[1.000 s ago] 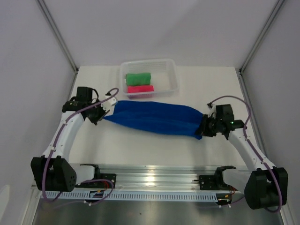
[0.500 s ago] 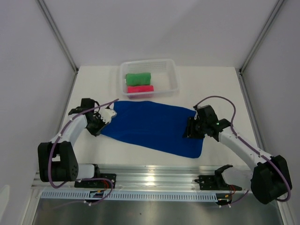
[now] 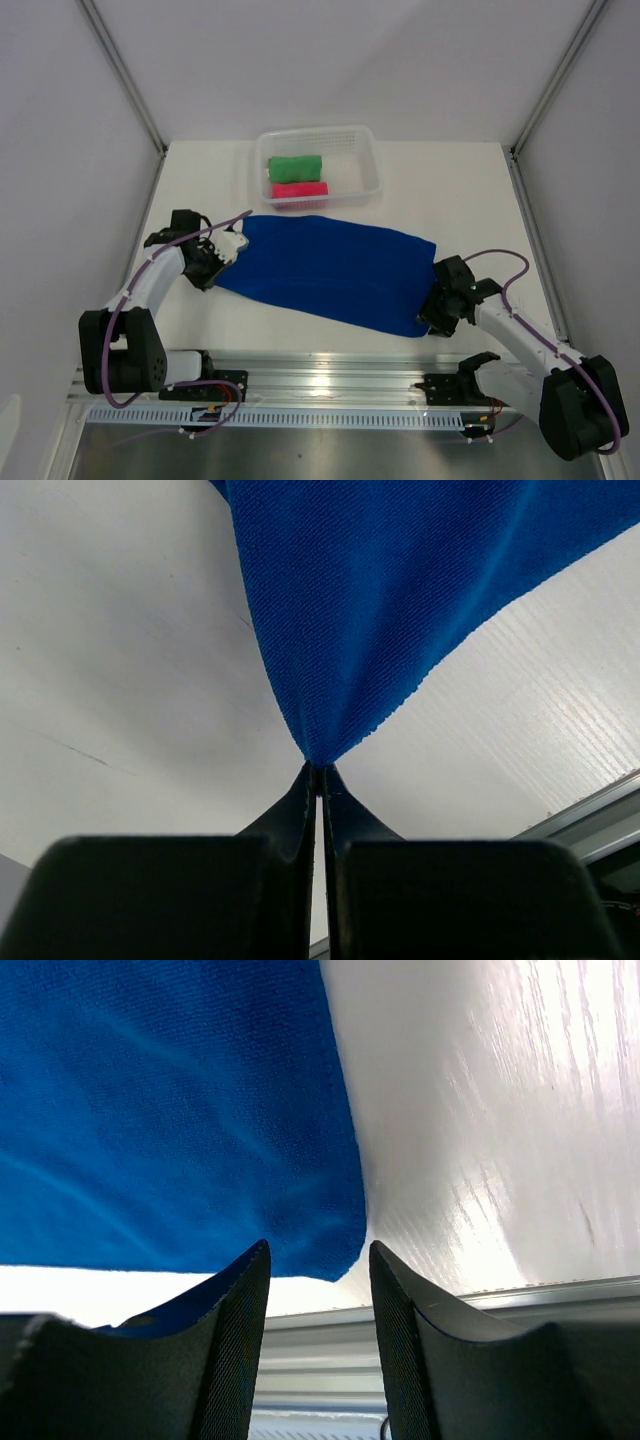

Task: Roll the towels
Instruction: Flatten the towel

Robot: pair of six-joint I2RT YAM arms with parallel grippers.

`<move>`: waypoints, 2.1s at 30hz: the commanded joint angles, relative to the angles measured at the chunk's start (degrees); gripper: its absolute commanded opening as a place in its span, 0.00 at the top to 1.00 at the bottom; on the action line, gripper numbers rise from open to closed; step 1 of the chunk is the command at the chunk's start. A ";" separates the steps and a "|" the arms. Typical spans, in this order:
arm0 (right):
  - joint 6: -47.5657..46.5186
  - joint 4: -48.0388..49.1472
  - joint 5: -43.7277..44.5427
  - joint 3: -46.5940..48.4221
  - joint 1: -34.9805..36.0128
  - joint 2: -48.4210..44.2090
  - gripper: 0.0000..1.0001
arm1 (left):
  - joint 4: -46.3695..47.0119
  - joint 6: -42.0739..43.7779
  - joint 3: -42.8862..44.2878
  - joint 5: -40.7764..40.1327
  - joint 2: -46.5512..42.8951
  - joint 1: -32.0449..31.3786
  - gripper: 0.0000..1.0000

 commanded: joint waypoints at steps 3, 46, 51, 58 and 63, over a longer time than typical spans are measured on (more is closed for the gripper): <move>9.13 1.03 5.84 -3.41 1.92 -3.98 0.52 | -1.03 -0.97 1.87 3.15 -1.64 0.75 0.99; -6.69 -20.49 7.16 18.47 -7.75 -10.31 1.00 | -31.09 8.96 0.63 0.95 -11.04 -5.31 0.99; -6.60 -21.20 5.23 16.99 -7.92 -10.66 1.00 | -33.99 9.49 4.68 4.63 -11.04 -5.40 0.99; -6.16 -17.42 1.10 11.62 -7.92 -10.40 1.00 | -30.39 9.23 -0.06 2.89 -9.73 -5.75 0.99; -8.00 -18.91 2.76 13.89 -8.10 -9.26 1.00 | -30.65 9.31 2.03 4.20 -9.38 -5.67 0.99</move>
